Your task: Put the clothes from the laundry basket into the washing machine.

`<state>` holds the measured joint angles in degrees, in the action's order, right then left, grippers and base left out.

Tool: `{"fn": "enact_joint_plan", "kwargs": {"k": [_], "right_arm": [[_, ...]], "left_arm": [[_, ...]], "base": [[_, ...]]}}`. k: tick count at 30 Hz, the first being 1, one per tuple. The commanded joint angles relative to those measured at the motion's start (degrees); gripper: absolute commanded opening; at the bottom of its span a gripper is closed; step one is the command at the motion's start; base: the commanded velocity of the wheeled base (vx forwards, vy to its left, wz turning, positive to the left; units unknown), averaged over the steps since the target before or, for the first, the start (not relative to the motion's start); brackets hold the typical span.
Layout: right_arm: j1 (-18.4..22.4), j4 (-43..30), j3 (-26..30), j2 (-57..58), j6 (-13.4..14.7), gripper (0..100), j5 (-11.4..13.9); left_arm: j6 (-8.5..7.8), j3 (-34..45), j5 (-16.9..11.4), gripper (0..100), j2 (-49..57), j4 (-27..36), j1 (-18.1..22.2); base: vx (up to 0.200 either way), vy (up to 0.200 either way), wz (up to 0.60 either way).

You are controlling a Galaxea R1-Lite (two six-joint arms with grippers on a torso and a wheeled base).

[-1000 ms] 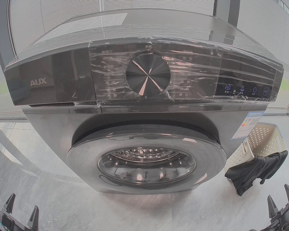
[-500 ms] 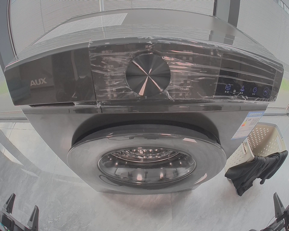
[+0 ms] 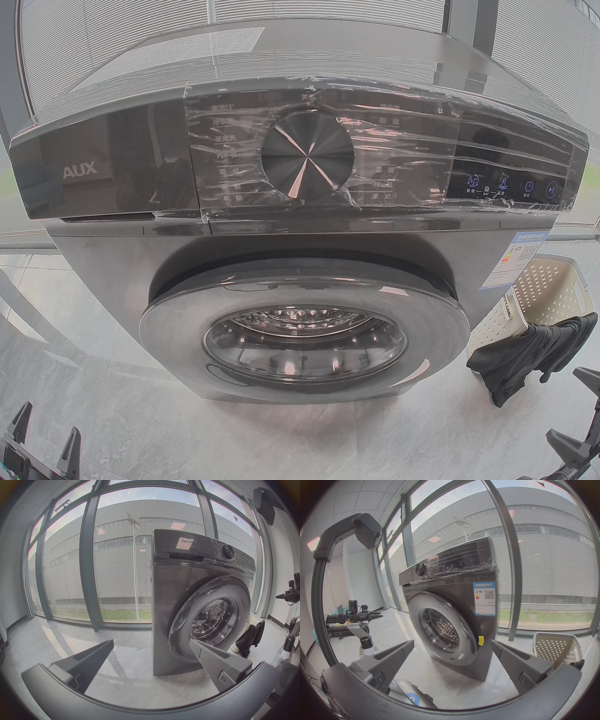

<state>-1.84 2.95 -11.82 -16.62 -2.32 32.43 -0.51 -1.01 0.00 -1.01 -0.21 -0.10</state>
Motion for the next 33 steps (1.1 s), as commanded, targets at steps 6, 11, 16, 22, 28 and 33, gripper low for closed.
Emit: {"fn": "enact_joint_plan", "kwargs": {"k": [6,11,16,22,28,33], "right_arm": [[-8.5,15.2,-3.4,-28.8,-1.9,100,5.1],[-14.8,15.7,-4.9,-34.7,0.3,100,4.4],[-14.9,19.5,-6.9,-42.4,0.5,100,3.3],[-14.9,23.1,-9.7,-49.0,0.6,100,-1.7],[-15.4,24.0,-12.3,-52.2,2.6,100,-3.0],[-15.5,24.1,-14.5,-56.6,2.7,100,-3.0]], "left_arm": [[-0.02,0.9,-0.1,100,1.0,0.0,0.0],[-0.02,0.9,-0.1,100,1.0,0.0,0.0],[-0.02,0.9,-0.1,100,1.0,0.0,0.1],[-0.02,0.9,-0.1,100,1.0,-0.1,0.0],[-0.02,0.9,-0.1,100,1.0,0.0,0.0],[-0.02,0.9,-0.1,100,1.0,-0.1,0.0]], "base": [[0.0,0.0,0.0],[0.0,0.0,0.0],[0.0,0.0,0.0],[0.0,0.0,0.0],[0.0,0.0,0.0],[0.0,0.0,0.0]]}}
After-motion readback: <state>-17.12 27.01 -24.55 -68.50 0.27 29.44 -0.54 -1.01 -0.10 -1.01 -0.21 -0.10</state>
